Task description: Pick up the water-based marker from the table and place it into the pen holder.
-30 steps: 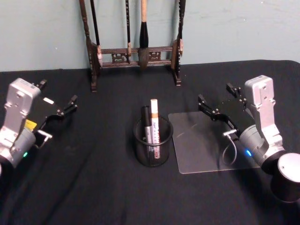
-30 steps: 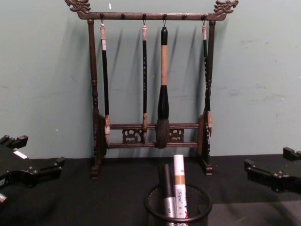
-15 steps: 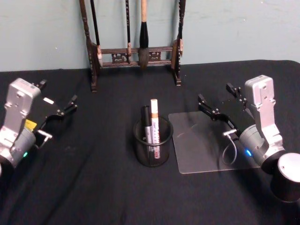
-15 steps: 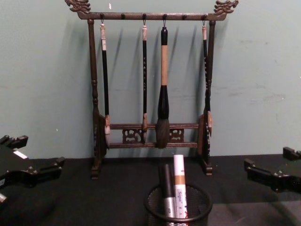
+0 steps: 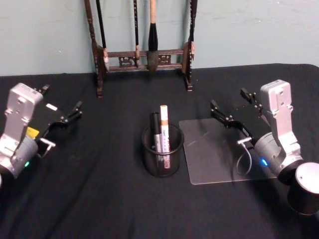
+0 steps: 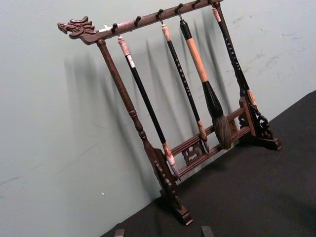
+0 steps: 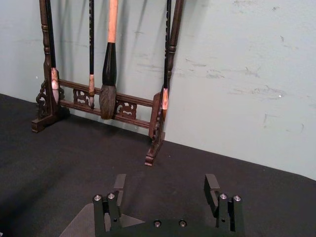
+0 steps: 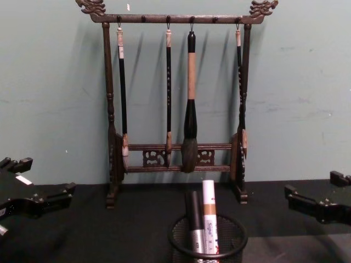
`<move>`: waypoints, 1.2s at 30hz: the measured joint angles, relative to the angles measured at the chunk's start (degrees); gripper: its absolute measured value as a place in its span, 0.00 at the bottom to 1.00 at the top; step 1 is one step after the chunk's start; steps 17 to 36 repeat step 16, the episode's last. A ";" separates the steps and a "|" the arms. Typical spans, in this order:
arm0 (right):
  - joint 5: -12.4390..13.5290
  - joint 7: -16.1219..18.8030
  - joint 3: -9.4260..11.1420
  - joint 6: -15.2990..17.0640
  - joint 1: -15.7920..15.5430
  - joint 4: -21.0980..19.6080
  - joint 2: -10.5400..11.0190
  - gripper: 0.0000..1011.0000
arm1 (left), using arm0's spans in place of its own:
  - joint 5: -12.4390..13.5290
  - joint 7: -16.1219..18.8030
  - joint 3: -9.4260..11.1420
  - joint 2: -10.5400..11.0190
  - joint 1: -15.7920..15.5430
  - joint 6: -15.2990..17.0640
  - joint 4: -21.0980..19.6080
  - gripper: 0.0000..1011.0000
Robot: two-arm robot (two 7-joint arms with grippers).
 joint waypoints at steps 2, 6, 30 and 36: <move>0.00 0.00 0.00 0.00 0.00 0.00 0.00 0.99 | 0.00 0.00 0.00 0.00 0.00 0.00 0.00 0.99; 0.00 0.00 0.00 0.00 0.00 0.00 0.00 0.99 | -0.01 0.00 0.00 0.00 0.00 0.00 0.00 0.99; 0.00 0.00 0.00 0.00 0.00 0.00 0.00 0.99 | 0.00 0.00 0.00 0.00 0.00 0.00 0.00 0.99; 0.00 0.00 0.00 0.00 0.00 0.00 0.00 0.99 | 0.00 0.00 0.00 0.00 0.00 0.00 0.00 0.99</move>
